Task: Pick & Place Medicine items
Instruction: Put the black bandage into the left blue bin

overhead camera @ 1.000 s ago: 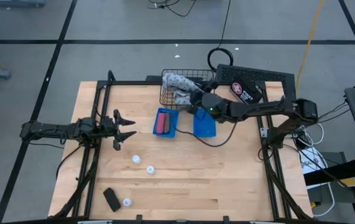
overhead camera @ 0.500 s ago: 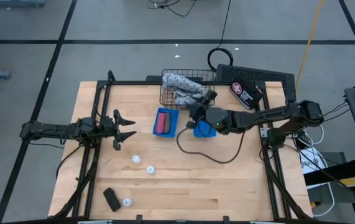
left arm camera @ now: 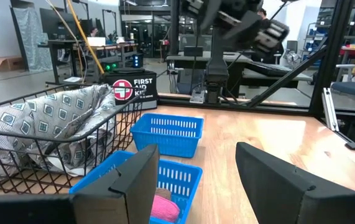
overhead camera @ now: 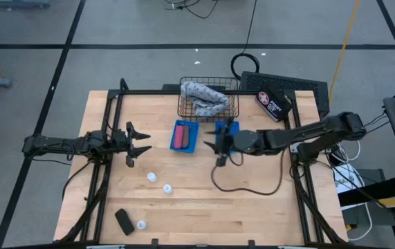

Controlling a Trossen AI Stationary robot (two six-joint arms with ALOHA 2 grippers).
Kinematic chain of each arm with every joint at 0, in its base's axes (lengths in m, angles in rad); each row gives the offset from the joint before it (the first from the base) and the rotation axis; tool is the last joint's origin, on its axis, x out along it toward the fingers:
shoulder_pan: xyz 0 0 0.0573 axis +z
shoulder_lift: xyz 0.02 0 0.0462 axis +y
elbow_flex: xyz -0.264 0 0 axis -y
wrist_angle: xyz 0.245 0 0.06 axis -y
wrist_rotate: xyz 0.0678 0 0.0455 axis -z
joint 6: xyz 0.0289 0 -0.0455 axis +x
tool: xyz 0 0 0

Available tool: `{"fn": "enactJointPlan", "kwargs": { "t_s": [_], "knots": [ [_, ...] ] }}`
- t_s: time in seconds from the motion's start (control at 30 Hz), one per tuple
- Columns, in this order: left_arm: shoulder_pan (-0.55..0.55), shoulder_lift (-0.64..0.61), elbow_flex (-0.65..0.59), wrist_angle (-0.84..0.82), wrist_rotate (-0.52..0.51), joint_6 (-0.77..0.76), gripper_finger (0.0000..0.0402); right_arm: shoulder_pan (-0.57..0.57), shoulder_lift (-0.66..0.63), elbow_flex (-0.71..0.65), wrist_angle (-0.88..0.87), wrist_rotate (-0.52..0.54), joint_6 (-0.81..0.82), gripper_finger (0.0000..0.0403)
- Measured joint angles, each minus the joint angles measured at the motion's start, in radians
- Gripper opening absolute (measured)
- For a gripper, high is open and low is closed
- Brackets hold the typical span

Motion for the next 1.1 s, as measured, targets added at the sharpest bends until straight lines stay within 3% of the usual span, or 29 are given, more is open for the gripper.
{"fn": "enactJointPlan", "kwargs": {
  "t_s": [0.17, 0.6, 0.8, 1.1],
  "knots": [
    [0.000, 0.000, 0.000, -0.001, 0.000, 0.000, 0.0223, 0.014, -0.142, -0.132, 0.067, -0.131, 0.003, 0.0122],
    [0.000, 0.000, 0.000, 0.000, 0.001, 0.000, 0.0223, 0.154, -0.653, -0.696, 0.420, -0.133, 0.085, 0.0096],
    [0.000, 0.000, 0.000, 0.001, 0.001, 0.000, 0.0223, 0.177, -0.718, -0.842, 0.636, -0.133, 0.056, 0.0107],
    [0.000, 0.000, 0.000, 0.038, 0.006, -0.036, 0.0223, 0.179, -0.726, -0.886, 0.660, -0.132, 0.055, 0.0110]
  ]
}}
